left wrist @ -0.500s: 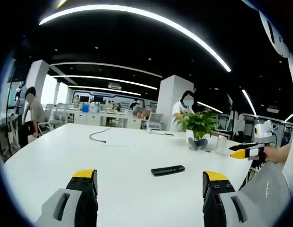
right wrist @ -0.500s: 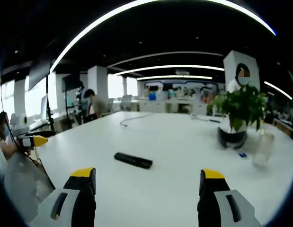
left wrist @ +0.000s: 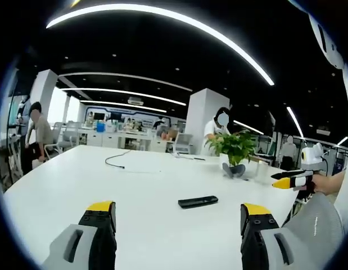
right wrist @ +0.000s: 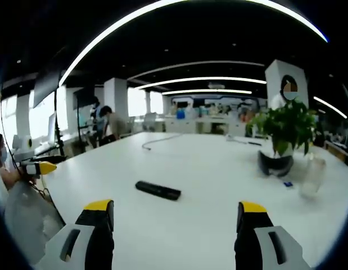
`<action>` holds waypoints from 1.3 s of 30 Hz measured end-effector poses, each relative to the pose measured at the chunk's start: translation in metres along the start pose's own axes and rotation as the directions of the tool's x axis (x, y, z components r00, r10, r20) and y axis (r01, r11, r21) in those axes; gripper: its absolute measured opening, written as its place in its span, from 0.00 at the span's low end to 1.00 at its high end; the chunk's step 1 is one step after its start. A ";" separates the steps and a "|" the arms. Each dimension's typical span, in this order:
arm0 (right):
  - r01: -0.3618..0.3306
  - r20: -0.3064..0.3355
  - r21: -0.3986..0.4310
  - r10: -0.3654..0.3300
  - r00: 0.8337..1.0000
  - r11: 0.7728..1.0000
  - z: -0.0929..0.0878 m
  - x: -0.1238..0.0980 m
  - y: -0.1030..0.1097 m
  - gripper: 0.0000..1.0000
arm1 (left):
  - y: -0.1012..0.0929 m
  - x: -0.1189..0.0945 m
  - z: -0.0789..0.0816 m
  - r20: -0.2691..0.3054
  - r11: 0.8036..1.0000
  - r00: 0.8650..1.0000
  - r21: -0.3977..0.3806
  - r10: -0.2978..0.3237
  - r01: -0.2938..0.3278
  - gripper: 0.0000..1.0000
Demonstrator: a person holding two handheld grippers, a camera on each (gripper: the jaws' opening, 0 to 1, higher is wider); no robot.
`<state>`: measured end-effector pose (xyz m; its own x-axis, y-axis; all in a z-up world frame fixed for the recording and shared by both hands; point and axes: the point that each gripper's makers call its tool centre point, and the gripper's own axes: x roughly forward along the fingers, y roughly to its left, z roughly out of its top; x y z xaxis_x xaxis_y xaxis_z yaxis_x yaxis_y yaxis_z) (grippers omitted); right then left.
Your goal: Press the specified remote control buttons in sequence, fully releasing each button before pressing the next.
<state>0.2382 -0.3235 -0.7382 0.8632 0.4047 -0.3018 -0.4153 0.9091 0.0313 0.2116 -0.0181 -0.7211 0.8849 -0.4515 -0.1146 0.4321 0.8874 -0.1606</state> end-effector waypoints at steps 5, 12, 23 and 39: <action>-0.003 -0.005 -0.006 0.003 1.000 1.000 -0.001 0.000 0.001 0.89 | 0.002 0.000 -0.001 -0.003 1.000 1.000 0.003 0.000 0.000 0.95; -0.002 -0.005 -0.005 0.002 1.000 1.000 -0.001 0.000 0.000 0.89 | 0.003 -0.001 -0.003 -0.003 1.000 1.000 0.001 -0.001 0.001 0.95; -0.001 0.002 0.000 0.001 1.000 1.000 0.000 0.000 0.000 0.89 | 0.004 -0.001 -0.005 -0.009 1.000 1.000 -0.003 0.000 0.000 0.94; 0.015 0.037 0.008 -0.015 0.999 1.000 0.005 -0.003 -0.005 0.87 | -0.003 0.003 -0.014 -0.067 0.999 0.997 0.038 -0.026 0.029 0.91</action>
<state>0.2391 -0.3291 -0.7322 0.8794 0.3942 -0.2668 -0.4000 0.9159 0.0347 0.2104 -0.0230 -0.7351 0.8597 -0.4798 -0.1753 0.4637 0.8769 -0.1265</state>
